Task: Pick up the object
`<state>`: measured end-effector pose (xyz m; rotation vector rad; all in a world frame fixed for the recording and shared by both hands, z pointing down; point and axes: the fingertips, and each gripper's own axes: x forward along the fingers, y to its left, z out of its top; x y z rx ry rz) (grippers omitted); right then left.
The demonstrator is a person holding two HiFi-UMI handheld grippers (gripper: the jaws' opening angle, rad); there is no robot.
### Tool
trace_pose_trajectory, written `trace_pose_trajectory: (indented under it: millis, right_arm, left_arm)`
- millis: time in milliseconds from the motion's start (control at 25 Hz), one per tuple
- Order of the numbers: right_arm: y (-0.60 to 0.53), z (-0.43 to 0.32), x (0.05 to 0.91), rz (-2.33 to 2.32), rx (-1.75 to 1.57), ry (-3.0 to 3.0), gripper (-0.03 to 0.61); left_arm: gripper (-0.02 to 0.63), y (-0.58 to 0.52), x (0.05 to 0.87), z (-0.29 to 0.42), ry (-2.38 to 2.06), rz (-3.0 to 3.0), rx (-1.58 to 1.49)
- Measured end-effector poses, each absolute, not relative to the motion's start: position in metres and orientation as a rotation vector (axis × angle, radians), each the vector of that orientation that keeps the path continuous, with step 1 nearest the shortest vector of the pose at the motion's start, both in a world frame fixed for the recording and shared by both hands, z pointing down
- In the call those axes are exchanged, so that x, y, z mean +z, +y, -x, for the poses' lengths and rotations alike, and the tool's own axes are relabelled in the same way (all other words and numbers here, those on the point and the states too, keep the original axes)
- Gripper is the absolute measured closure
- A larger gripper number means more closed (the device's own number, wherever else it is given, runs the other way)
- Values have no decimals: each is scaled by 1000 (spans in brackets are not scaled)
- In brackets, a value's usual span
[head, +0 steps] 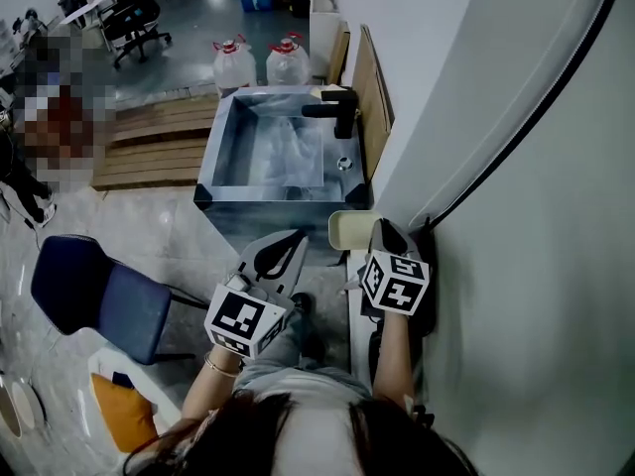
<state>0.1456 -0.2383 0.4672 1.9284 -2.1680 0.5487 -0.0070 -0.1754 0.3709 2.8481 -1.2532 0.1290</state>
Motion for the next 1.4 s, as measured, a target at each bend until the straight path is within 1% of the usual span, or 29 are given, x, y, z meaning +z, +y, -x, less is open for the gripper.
trace_pose_trajectory:
  millis: [440,920,1400]
  right_arm:
    - [-191,-147,440,-1939,481,-2240,546]
    - [-163,-150,401,-1996,407,-2309,546]
    - [-137,-122,376,-2031,378,-2340,545]
  left_arm:
    - [604,-131,362,6,-1295,-2864,117]
    - [604,-115,349,0,-1296,-2896,103]
    - [604,-93,346,28,-1285,-2886,90]
